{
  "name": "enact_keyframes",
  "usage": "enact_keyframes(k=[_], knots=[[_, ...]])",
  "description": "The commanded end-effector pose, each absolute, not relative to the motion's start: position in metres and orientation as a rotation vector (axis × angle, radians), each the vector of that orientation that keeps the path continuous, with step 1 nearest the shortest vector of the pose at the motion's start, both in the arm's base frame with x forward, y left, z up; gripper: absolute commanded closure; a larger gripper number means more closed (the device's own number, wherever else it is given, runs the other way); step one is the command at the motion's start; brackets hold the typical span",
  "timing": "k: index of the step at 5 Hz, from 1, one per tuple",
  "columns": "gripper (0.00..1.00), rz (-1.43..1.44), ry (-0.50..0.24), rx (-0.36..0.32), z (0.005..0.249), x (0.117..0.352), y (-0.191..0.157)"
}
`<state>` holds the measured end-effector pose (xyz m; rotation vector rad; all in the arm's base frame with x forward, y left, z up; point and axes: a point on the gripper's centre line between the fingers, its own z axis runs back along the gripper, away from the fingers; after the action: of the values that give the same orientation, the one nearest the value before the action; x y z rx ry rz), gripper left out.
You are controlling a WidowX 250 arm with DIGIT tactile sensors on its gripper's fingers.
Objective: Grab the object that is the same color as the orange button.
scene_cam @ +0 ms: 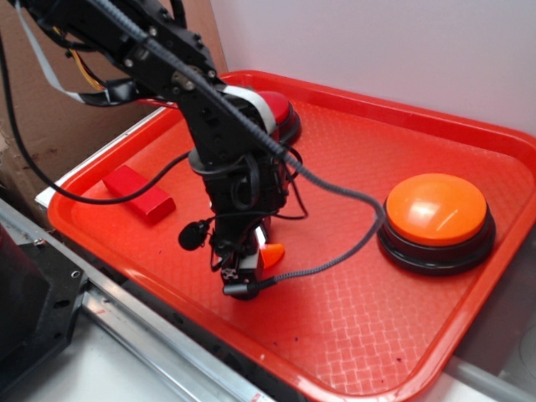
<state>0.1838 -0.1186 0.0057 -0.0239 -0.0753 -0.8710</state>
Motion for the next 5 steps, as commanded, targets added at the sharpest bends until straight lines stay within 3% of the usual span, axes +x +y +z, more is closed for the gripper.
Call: enact_keyframes(k=[1, 2, 5], knots=[[1.00, -0.715, -0.097, -0.030, 0.037, 0.183, -0.110], [1.00, -0.588, -0.091, -0.024, 0.066, 0.184, -0.102], [1.00, -0.030, 0.025, -0.082, 0.157, 0.191, -0.067]])
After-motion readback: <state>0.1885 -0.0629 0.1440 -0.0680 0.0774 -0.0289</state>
